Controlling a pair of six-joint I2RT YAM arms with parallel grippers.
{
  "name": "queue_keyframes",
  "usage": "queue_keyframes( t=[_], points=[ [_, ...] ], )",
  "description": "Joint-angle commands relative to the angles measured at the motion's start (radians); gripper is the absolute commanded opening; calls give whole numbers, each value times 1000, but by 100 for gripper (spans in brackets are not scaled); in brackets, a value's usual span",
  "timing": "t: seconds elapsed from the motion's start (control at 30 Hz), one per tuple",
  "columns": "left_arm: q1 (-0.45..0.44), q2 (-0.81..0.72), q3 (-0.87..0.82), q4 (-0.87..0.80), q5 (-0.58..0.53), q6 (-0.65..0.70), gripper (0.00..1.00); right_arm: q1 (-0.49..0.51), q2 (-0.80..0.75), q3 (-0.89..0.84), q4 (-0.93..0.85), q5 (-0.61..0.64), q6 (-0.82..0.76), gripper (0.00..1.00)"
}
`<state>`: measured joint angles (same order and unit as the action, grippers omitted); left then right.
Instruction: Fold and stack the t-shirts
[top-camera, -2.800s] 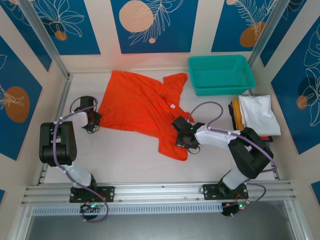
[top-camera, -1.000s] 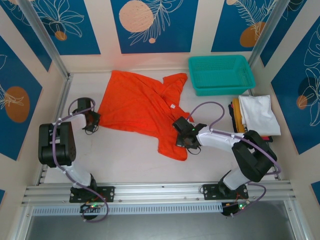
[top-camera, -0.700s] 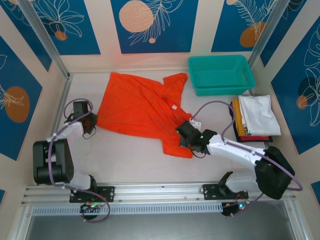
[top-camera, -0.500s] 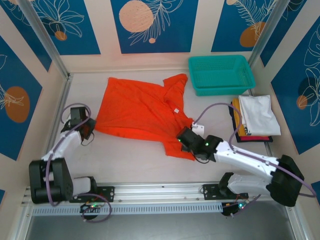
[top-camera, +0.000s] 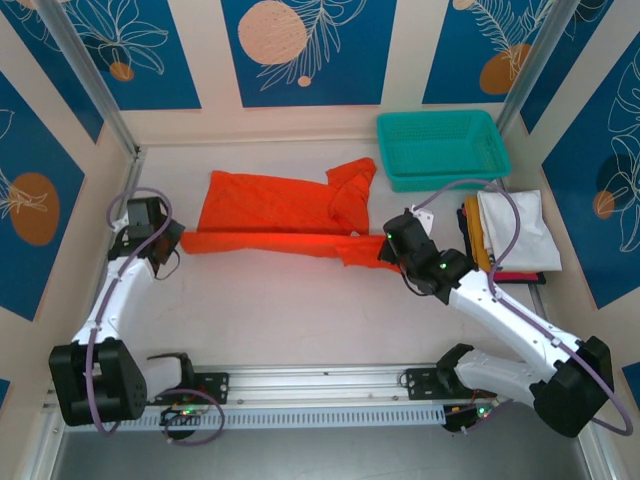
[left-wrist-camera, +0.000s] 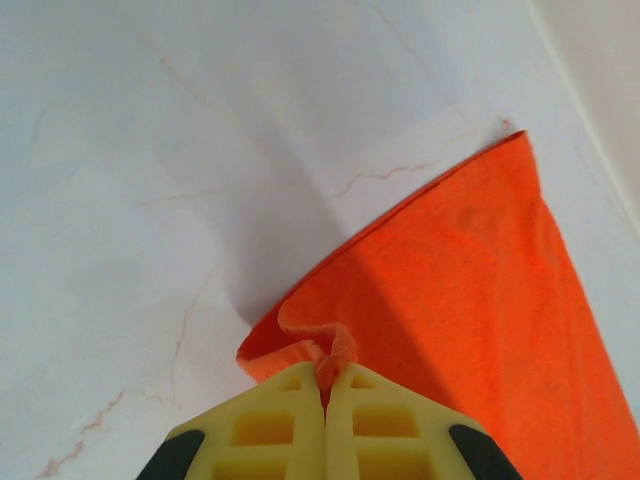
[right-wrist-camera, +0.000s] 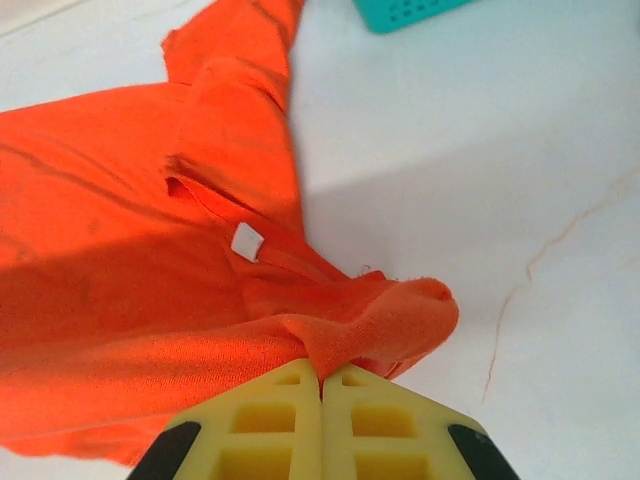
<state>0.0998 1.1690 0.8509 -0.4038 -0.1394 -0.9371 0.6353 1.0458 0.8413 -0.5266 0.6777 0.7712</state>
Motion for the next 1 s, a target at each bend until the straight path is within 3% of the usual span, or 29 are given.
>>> queue_keyframes(
  t=[0.0,0.23,0.4,0.5,0.63,0.83,0.97],
  points=[
    [6,-47,17,-63,-38,66,0,5,-54,-13,-43,13,-35,0],
    [5,-211,-62,-186,-5,97,0,129,-241,-68,-228,-4,39,0],
    [-5,-248,-70,-246,29,97,0,161,-204,-19,-234,-32,6,0],
    [-8,-190,-47,-214,30,103,0,84,-98,40,-153,-73,-68,0],
    [-14,-21,32,-102,61,98,0,-95,123,170,-52,-258,-185,0],
    [-26,333,316,-58,87,111,0,-223,528,504,-12,-319,-331,0],
    [-28,564,615,-83,102,109,0,-281,767,822,1,-399,-381,0]
  ],
)
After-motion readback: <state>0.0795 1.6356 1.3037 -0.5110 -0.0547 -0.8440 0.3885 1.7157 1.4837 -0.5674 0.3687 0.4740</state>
